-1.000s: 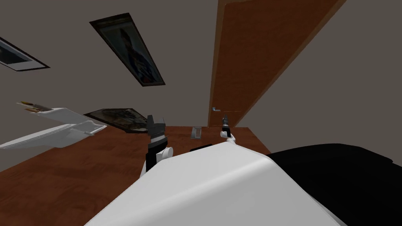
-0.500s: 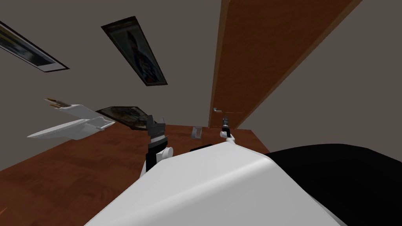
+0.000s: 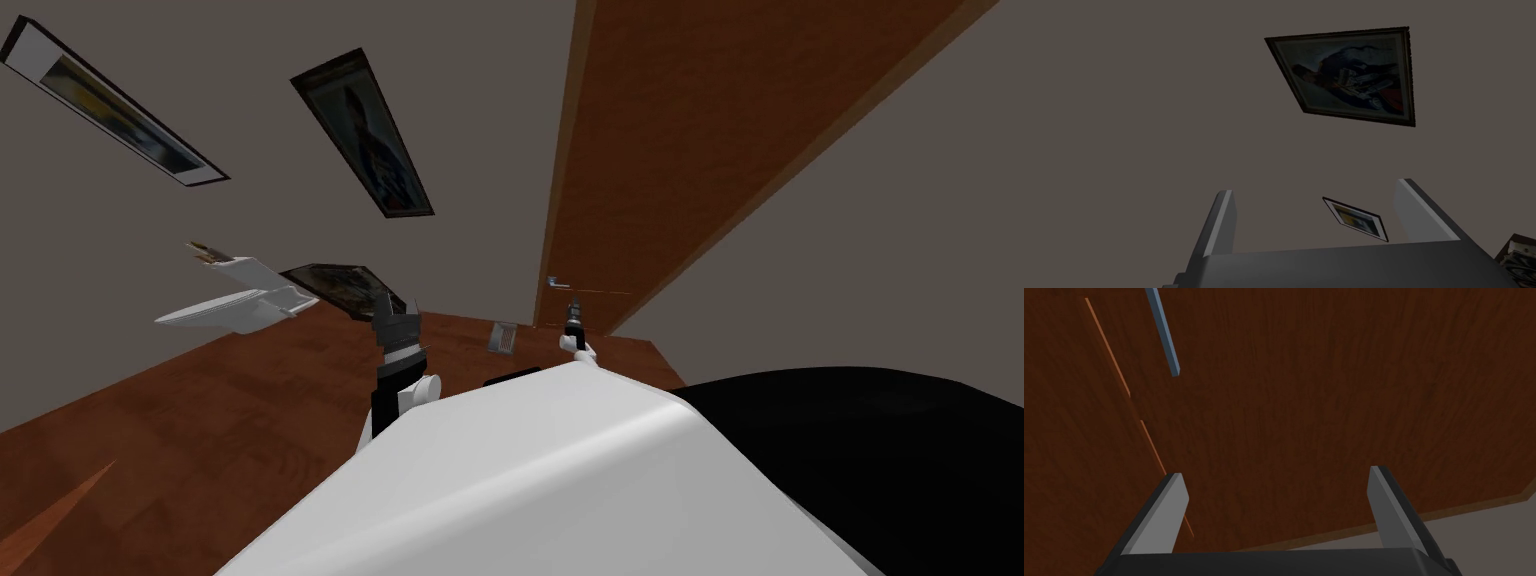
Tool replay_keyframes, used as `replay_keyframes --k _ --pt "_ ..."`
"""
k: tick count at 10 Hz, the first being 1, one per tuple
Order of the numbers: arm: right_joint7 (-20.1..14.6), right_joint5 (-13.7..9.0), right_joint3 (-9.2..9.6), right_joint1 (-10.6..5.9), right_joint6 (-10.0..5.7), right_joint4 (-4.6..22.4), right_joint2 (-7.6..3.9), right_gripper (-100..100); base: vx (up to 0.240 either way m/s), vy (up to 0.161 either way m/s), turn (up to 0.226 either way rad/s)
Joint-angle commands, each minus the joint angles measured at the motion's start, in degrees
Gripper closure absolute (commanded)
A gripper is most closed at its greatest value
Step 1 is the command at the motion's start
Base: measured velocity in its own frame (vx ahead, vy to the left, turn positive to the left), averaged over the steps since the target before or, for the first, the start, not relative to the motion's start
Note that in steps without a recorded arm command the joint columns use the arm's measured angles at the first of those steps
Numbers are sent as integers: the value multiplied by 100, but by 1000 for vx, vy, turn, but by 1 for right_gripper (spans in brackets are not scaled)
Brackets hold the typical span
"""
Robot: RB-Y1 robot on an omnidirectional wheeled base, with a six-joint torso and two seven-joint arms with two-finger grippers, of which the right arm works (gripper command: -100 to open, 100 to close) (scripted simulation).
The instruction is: Pull the door open
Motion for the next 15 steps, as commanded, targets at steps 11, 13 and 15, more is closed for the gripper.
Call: replay_keyframes --k 11,13,15 --pt "246 -350 -330 -599 -446 1455 -35 -100 4 -73 143" --pt "303 -425 -402 -727 -536 1758 -38 -100 3 -61 123" --pt "349 -486 -460 -831 -608 2003 -39 -100 -5 -79 199"
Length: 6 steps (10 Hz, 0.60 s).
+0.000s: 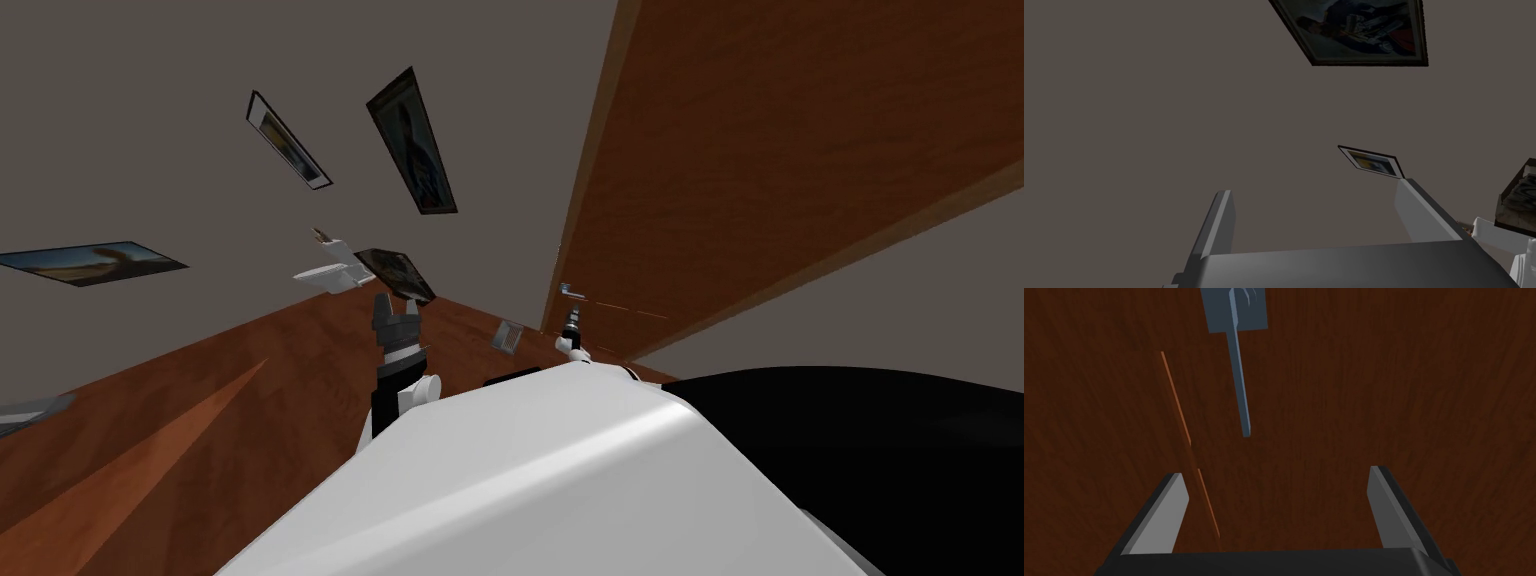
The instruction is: Pull the door open
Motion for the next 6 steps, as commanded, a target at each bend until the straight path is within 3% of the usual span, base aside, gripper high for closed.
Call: replay_keyframes --k 1,3,6 --pt "31 -51 -47 -83 -56 202 -13 -100 -17 -79 154" --pt "89 -128 -121 -214 -147 512 -13 -100 -7 -81 175" --pt "137 -192 -181 -323 -223 768 -13 -100 -7 -75 149"
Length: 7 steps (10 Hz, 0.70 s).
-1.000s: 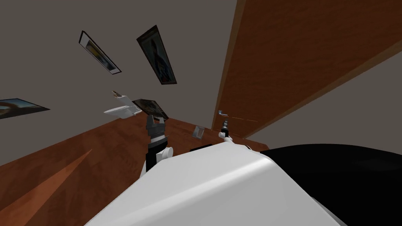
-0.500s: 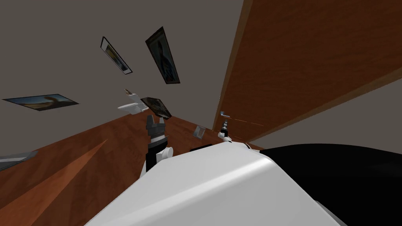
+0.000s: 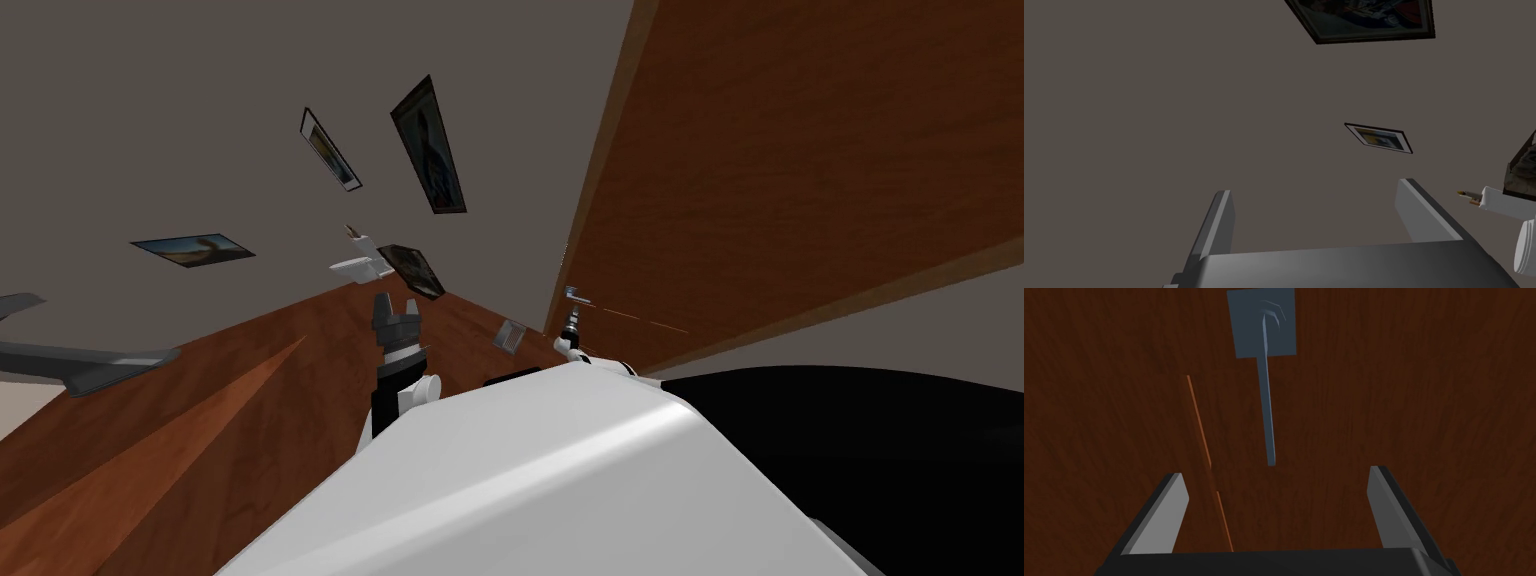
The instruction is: Pull the door open
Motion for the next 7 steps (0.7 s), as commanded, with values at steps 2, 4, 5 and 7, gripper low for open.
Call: replay_keyframes --k 2,4,5,7 --pt "36 -57 -53 -121 -99 285 -7 -100 -1 -40 119" --pt "-48 -24 -43 -76 -76 251 -68 -100 -34 10 22" --pt "-72 -17 -44 -62 -71 251 -86 -100 -135 75 8" --pt "-168 10 -48 -8 -54 249 -156 -100 -164 85 6"
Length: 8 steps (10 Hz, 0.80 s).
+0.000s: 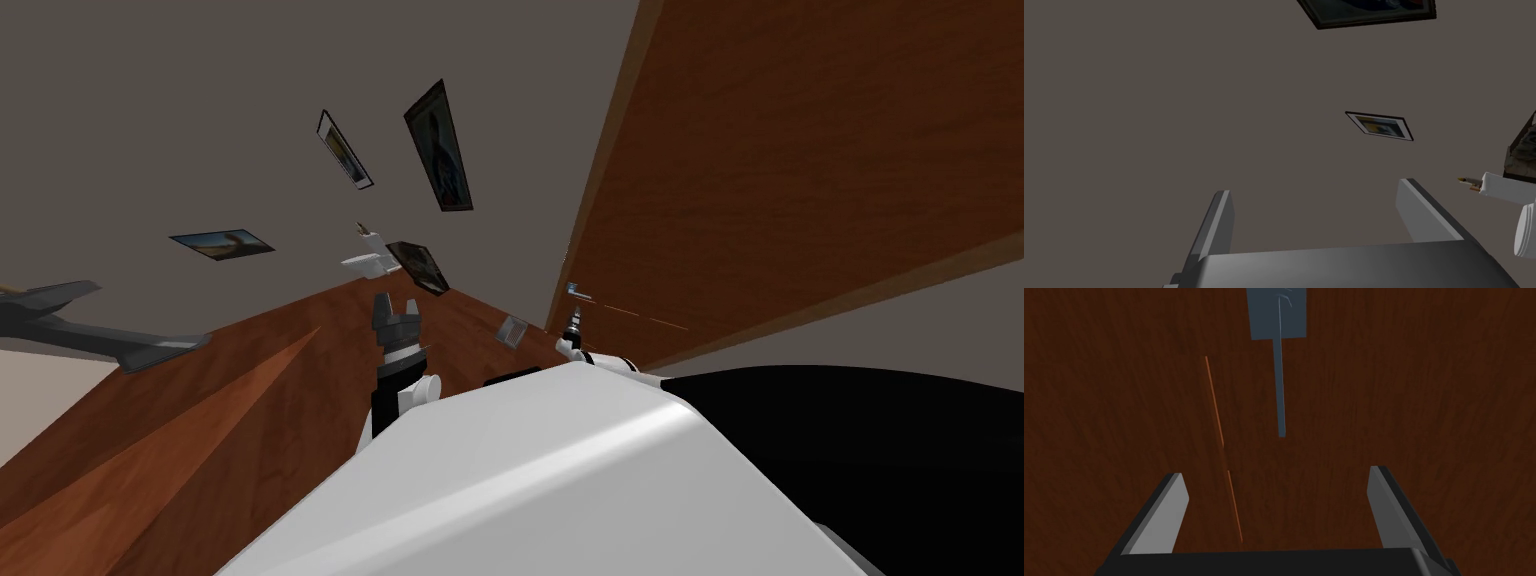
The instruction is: Pull the door open
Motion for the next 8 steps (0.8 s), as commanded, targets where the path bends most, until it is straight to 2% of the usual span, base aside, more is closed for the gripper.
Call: replay_keyframes --k 1,2,3,6,8 --pt "23 4 -9 150 139 -286 48 -100 -90 71 -3" --pt "23 4 -9 150 139 -303 48 -100 -32 23 -2" --pt "-103 40 -14 221 162 -305 -44 -100 -96 54 28" --pt "-326 104 -23 348 205 -307 -208 -100 -120 78 10" --pt "-326 104 -23 348 205 -131 -208 -100 -17 19 4"
